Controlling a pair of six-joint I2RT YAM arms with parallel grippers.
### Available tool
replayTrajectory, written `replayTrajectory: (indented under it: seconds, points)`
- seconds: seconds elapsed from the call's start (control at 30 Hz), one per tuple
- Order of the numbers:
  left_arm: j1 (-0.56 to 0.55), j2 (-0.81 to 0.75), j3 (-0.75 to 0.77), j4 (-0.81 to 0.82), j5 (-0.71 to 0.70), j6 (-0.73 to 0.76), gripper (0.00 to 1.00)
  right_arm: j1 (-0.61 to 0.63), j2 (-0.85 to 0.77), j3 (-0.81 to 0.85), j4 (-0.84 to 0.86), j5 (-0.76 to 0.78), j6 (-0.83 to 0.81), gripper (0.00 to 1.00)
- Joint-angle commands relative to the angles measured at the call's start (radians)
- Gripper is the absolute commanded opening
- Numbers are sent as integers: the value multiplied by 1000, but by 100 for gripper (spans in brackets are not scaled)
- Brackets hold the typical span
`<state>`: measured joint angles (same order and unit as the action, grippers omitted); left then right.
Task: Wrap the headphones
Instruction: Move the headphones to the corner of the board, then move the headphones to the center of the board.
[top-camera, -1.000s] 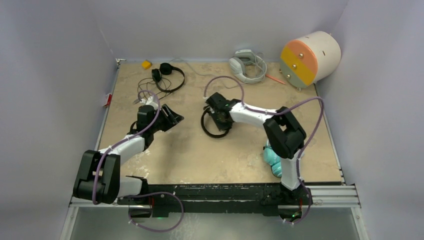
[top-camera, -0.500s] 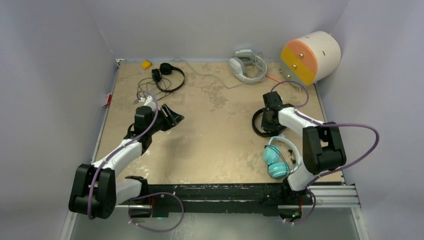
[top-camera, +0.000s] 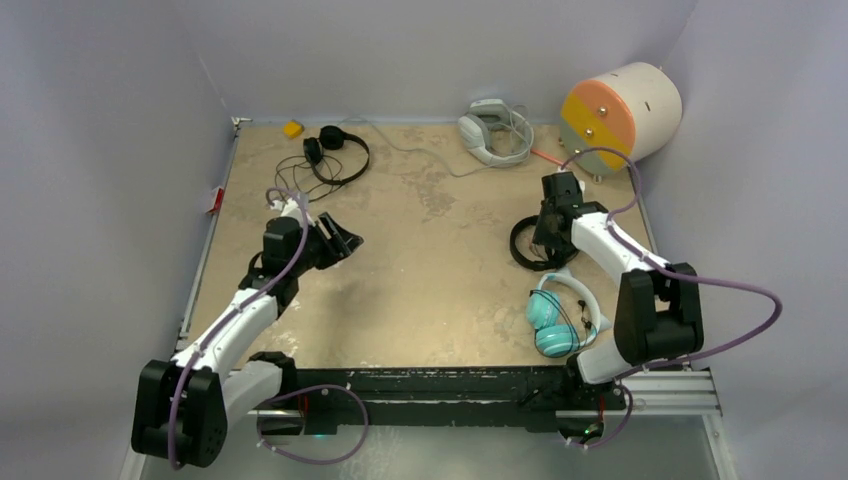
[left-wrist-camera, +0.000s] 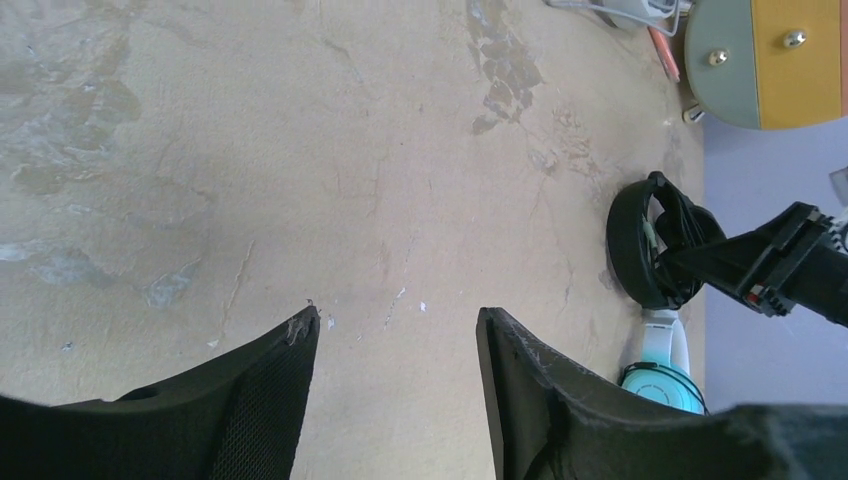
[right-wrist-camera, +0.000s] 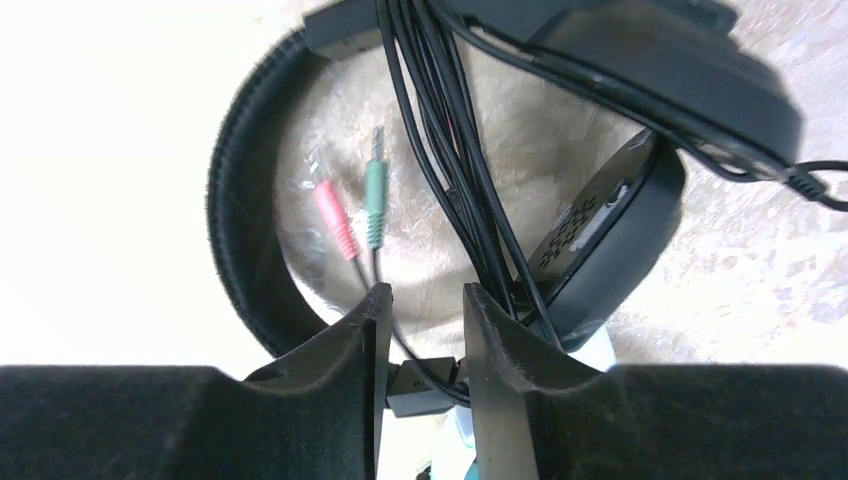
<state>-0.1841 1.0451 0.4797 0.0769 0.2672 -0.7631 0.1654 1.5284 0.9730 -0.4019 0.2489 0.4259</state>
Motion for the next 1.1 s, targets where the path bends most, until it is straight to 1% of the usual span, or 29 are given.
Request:
replayTrajectory:
  seconds: [0.0,0.07,0.17,0.27,0.33,0.4,0.47,0.57,0.63,0.73,0.8,0.9,1.0,1.07]
  points:
    - [-3,-75,30,-48,-52,16,58,-3,-58,75,-50,44,-21,37]
    - [-3,-93,32,-63,-62,16,59,-3,-71,100,-65,33,-32,40]
    - [-3,-119,43,-102,-104,24,59,-2,-96,137,-77,37,-67,47]
    - [-1,-145,62,-143,-185,12,59,0,-129,161,-86,-54,-112,50]
    - [-1,-152,77,-152,-209,11,59,5,-178,149,-61,-157,-155,53]
    - [-1,-155,93,-157,-232,14,61,18,-227,120,-13,-240,-177,60]
    - [0,-159,109,-163,-262,11,63,38,-269,100,7,-278,-187,69]
    - [11,-162,142,-183,-278,25,69,80,-298,96,10,-302,-217,70]
    - [18,-159,157,-181,-294,8,72,108,-312,94,9,-299,-233,74]
    - [23,-142,178,-197,-358,-29,82,150,-350,67,29,-294,-258,92]
    - [23,-125,198,-209,-379,-33,85,154,-392,27,73,-307,-261,98]
    - [23,-88,228,-217,-367,-9,87,155,-464,-46,148,-305,-252,99]
    - [22,-76,238,-223,-388,-1,88,154,-541,-122,229,-288,-234,99]
    - [21,-94,216,-217,-424,14,93,155,-583,-166,270,-267,-228,99]
